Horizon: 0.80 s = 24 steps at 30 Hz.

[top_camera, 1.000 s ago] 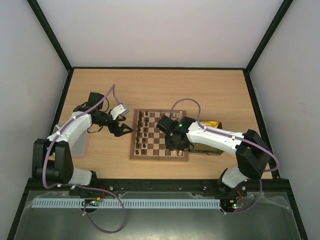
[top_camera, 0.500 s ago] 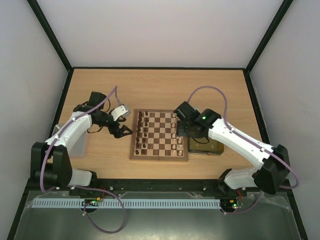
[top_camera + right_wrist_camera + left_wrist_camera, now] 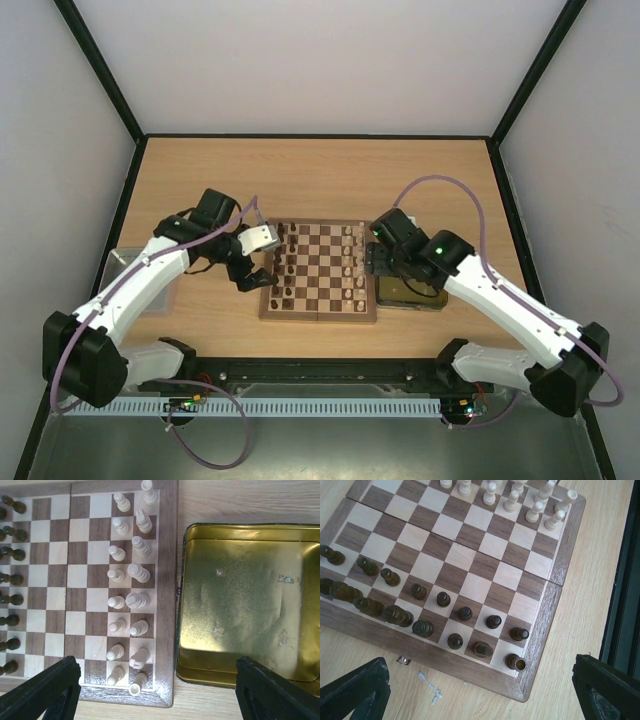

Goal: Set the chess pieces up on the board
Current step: Reset both arms

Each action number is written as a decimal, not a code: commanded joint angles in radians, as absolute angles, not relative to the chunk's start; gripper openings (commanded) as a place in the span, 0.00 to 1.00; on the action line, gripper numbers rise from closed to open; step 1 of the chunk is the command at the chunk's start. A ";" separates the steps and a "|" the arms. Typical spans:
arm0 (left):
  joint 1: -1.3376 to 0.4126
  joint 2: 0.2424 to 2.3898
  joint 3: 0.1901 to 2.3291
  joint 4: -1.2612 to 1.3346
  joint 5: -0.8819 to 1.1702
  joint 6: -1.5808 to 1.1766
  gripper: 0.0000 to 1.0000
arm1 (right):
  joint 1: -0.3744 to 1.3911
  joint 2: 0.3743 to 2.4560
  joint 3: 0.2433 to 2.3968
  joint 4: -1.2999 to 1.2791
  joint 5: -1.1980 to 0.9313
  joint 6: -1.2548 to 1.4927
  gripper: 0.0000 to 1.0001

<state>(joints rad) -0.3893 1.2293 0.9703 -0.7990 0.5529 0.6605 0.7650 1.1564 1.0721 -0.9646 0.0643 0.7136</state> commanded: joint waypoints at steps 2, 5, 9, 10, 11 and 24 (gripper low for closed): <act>-0.417 1.194 1.021 -0.844 0.526 0.594 0.99 | 0.759 1.064 1.031 -0.971 0.075 0.694 0.81; -0.438 1.180 1.021 -0.847 0.509 0.573 0.99 | 0.759 1.019 1.013 -0.976 0.065 0.685 0.81; -0.443 1.156 1.024 -0.852 0.510 0.556 0.99 | 0.759 0.963 0.996 -0.983 0.072 0.665 0.82; -0.443 1.149 1.020 -0.850 0.510 0.554 0.99 | 0.759 0.952 0.992 -0.982 0.076 0.664 0.82; -0.443 1.145 1.015 -0.846 0.509 0.553 0.99 | 0.760 0.943 0.986 -0.981 0.078 0.663 0.83; -0.443 1.144 1.006 -0.836 0.524 0.545 0.99 | 0.759 0.944 0.969 -0.954 0.054 0.668 0.84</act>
